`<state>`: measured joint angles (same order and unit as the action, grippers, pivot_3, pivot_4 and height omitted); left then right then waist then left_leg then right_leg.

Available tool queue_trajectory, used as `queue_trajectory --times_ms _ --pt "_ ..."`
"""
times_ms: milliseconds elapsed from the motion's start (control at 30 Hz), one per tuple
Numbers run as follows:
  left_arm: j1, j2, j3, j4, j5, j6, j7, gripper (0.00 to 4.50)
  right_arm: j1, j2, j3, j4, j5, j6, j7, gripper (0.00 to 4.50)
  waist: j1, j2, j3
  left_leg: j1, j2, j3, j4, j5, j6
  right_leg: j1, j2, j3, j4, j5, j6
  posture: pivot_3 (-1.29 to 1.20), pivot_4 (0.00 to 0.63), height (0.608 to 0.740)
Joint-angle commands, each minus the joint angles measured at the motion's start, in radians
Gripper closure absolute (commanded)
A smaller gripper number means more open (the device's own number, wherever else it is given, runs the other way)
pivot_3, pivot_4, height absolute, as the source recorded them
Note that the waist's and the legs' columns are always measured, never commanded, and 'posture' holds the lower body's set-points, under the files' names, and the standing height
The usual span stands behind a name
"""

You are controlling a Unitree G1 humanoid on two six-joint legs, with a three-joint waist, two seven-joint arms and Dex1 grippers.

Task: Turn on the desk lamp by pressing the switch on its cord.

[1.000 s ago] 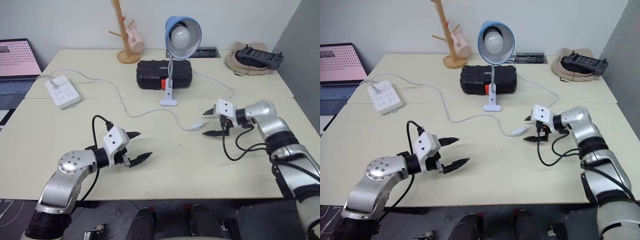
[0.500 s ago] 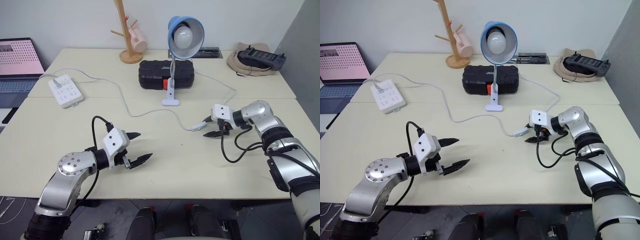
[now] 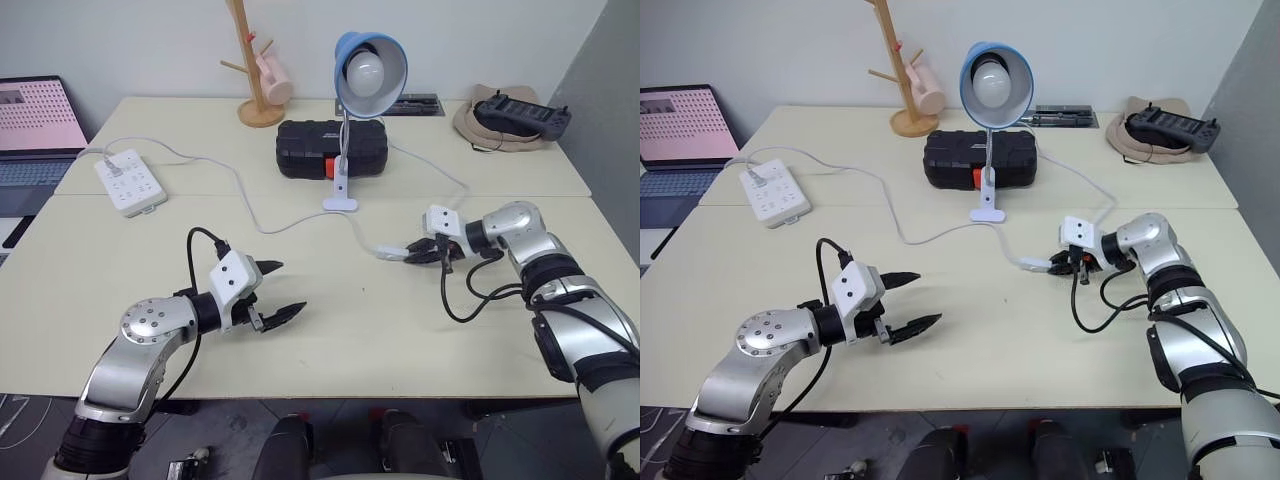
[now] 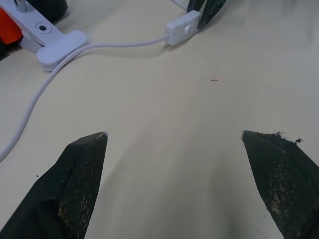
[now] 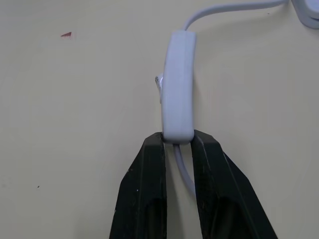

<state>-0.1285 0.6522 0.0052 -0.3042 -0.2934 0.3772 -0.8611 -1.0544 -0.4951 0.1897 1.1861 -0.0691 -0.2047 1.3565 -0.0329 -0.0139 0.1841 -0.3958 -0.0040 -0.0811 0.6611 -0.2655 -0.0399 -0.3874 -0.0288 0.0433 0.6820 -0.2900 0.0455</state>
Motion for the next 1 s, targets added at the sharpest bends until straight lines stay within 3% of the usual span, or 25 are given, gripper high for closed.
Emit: queue_trajectory --times_ms 33,133,300,400,567,767,1000 --pt "-0.052 -0.018 0.027 -0.010 -0.069 0.105 0.029 0.00 -0.041 0.009 -0.137 -0.110 0.166 0.385 0.038 4.13 0.000 0.000 0.000 0.000 0.000 0.000 0.000 0.000 0.000 0.000 0.000 0.000 0.000 0.000 0.000 0.00 0.150 0.740" --pt "-0.079 -0.030 0.047 -0.020 -0.151 0.230 0.037 0.00 0.055 -0.006 -0.186 -0.385 0.263 0.697 0.006 4.13 0.001 0.000 0.000 0.000 0.000 -0.001 0.000 0.000 0.000 0.000 0.000 0.000 0.000 0.000 0.000 0.00 0.150 0.740" --pt "-0.146 -0.067 0.085 -0.061 -0.397 0.513 0.048 0.00 0.246 -0.009 -0.320 -0.911 0.476 1.204 -0.176 4.13 0.006 0.001 0.000 -0.004 -0.001 -0.005 0.001 0.000 0.000 -0.001 -0.001 -0.003 0.000 0.000 0.000 0.00 0.150 0.740" --pt "-0.242 -0.176 0.143 -0.035 -0.580 0.678 0.154 0.00 0.305 0.000 -0.385 -1.082 0.573 1.380 -0.258 4.13 0.008 0.001 0.001 -0.004 -0.002 -0.004 0.001 0.000 0.000 -0.001 -0.002 -0.003 0.000 0.000 0.000 0.00 0.150 0.740" --pt "-0.360 -0.356 0.221 0.076 -0.809 0.817 0.308 0.00 0.369 -0.009 -0.445 -1.232 0.732 1.576 -0.300 4.13 0.004 0.000 0.000 -0.002 -0.002 -0.005 0.002 0.000 0.000 0.001 -0.001 -0.004 0.000 0.001 0.002 0.00 0.150 0.740" --pt "-0.396 -0.446 0.258 0.165 -0.905 0.831 0.408 0.00 0.342 -0.006 -0.564 -1.295 0.901 1.792 -0.353 4.13 -0.002 0.000 0.000 -0.003 -0.002 -0.001 0.001 0.000 0.000 -0.001 0.000 -0.001 0.000 0.001 0.001 0.00 0.150 0.740" --pt "-0.409 -0.570 0.225 0.172 -0.957 0.788 0.484 0.00 0.360 -0.018 -0.587 -1.326 1.113 1.819 -0.488 4.13 0.003 0.000 0.000 -0.003 -0.003 -0.001 0.002 0.000 0.000 0.000 0.000 -0.001 -0.001 0.001 0.001 0.00 0.150 0.740"
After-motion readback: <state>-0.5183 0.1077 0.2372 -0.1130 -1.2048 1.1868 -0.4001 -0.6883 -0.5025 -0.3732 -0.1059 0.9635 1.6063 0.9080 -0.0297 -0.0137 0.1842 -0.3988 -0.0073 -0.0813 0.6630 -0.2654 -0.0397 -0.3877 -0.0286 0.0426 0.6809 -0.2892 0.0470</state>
